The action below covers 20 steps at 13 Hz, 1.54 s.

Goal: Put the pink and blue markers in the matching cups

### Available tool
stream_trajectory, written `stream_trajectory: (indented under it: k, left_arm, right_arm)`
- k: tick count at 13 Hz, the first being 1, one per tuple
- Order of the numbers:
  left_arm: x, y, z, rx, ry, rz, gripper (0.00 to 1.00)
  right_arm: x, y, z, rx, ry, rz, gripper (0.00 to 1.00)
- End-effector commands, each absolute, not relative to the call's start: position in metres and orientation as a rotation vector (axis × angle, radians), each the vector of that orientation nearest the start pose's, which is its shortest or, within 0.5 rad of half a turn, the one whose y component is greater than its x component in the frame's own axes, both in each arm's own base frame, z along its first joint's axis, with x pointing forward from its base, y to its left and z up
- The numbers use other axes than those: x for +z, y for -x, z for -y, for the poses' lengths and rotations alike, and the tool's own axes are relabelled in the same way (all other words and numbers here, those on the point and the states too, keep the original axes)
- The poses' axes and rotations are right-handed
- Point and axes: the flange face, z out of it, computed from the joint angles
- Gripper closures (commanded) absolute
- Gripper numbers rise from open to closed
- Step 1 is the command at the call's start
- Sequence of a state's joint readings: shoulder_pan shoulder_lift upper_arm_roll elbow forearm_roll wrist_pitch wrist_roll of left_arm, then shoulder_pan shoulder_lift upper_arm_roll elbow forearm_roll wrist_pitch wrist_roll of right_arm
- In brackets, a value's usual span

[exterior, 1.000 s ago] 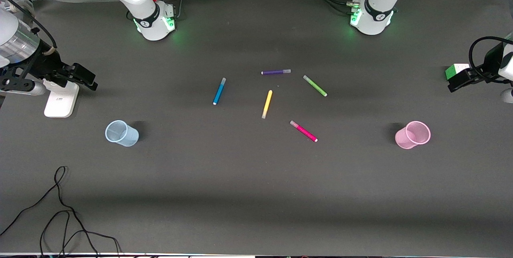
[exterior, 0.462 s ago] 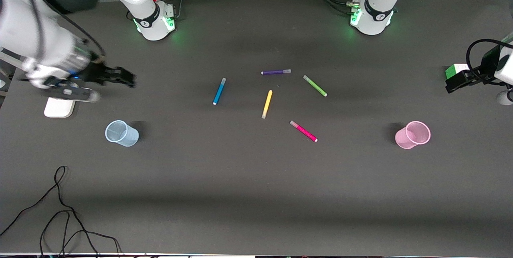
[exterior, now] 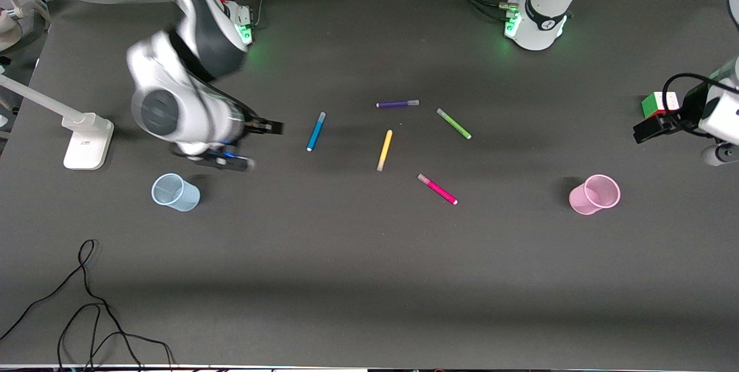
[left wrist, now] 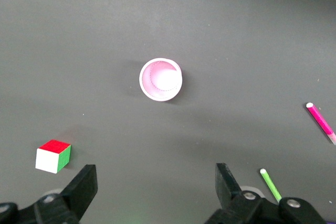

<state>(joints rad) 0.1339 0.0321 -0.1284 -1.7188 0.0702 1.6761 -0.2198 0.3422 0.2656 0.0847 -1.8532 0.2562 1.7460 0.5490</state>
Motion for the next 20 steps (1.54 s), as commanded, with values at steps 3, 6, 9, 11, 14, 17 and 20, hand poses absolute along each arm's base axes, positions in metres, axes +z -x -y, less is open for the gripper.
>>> stream_trajectory:
  k: [3,6,9,11,14,17,20]
  left_arm:
    - [0.497,-0.590,0.042,0.158,3.042,0.315,0.00]
    - [0.442,-0.602,0.114,0.194,3.003,0.469,0.00]
    - [0.390,-0.596,0.199,0.201,2.941,0.659,0.00]
    - [0.356,-0.590,0.242,0.201,2.914,0.731,0.00]
    - [0.305,-0.580,0.289,0.209,2.853,0.941,0.00]
    - [0.272,-0.592,0.323,0.276,2.834,1.192,0.01]
    - [0.245,-0.591,0.371,0.267,2.767,1.369,0.02]
  right_arm:
    - [0.243,-0.480,-0.267,0.712,2.967,-0.447,0.00]
    - [0.201,-0.465,-0.272,0.668,2.958,-0.491,0.05]
    - [0.178,-0.457,-0.282,0.659,2.939,-0.521,0.16]
    - [0.164,-0.451,-0.291,0.642,2.928,-0.536,0.22]
    - [0.157,-0.453,-0.292,0.617,2.931,-0.540,0.44]
    - [0.157,-0.453,-0.292,0.617,2.929,-0.544,0.81]
    - [0.159,-0.454,-0.292,0.609,2.928,-0.543,1.00]
